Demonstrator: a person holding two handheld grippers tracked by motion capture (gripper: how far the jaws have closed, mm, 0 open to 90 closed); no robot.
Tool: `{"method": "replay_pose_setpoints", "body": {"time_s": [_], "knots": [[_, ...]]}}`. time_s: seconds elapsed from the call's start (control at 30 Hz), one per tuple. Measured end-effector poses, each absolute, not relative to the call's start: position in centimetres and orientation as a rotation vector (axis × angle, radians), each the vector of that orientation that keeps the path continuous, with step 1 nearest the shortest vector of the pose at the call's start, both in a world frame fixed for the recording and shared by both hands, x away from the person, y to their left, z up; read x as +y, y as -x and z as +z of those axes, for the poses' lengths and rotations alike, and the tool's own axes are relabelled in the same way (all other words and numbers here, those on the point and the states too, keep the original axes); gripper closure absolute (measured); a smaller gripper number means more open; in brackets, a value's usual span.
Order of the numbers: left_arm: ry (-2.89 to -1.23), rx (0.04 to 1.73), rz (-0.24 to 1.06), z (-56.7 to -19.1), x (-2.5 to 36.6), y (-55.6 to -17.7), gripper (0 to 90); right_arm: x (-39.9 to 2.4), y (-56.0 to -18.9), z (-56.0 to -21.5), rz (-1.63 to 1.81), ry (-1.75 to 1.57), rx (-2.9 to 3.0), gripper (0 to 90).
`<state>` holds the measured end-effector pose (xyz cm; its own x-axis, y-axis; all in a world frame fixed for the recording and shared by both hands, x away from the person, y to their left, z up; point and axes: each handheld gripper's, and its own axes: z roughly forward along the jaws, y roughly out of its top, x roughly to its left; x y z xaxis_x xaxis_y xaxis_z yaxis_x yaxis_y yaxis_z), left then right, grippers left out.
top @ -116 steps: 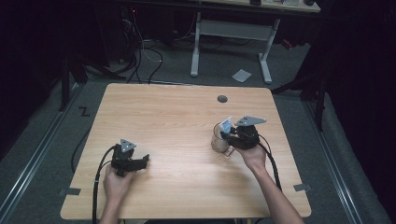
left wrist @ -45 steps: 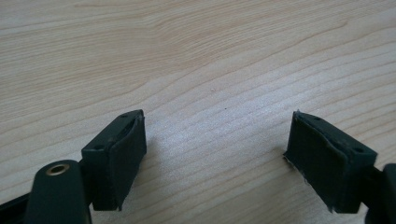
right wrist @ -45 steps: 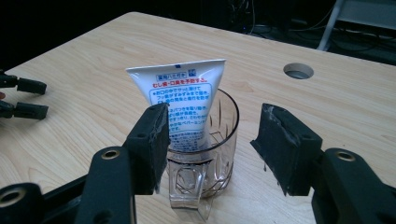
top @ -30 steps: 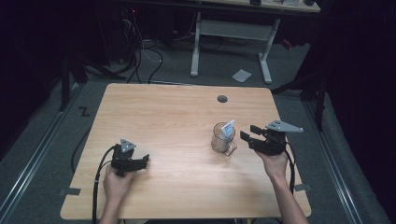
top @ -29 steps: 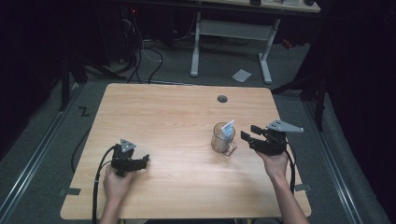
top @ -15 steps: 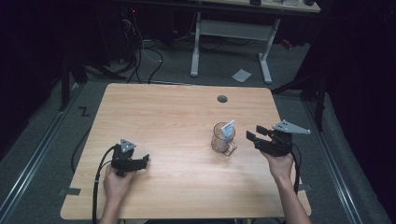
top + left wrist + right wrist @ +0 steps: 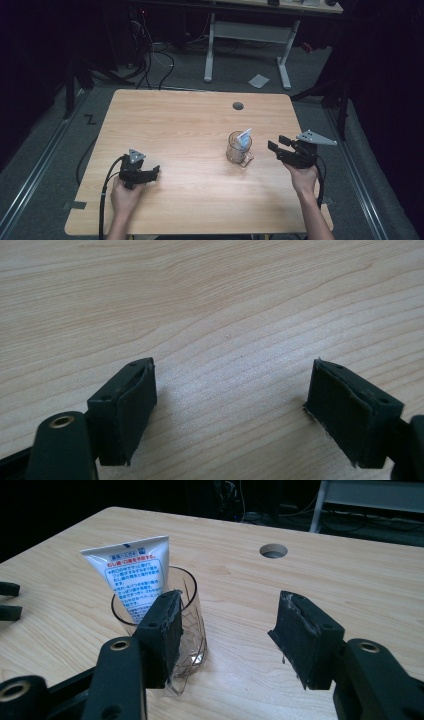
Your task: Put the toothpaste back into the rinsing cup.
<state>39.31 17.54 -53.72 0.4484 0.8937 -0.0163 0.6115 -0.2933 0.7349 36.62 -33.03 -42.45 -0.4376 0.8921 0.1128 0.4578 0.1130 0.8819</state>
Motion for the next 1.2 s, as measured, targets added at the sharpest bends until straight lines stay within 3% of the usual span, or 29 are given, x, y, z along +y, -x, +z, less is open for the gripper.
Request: {"method": "replay_pose_setpoints", "body": {"time_s": [1.2], "knots": [[-2.019, 1.256, 0.530, -53.7, 17.5, -39.3, 20.2, -34.6, -36.9, -45.1, 1.219, -1.415, 1.918, 44.2]]}}
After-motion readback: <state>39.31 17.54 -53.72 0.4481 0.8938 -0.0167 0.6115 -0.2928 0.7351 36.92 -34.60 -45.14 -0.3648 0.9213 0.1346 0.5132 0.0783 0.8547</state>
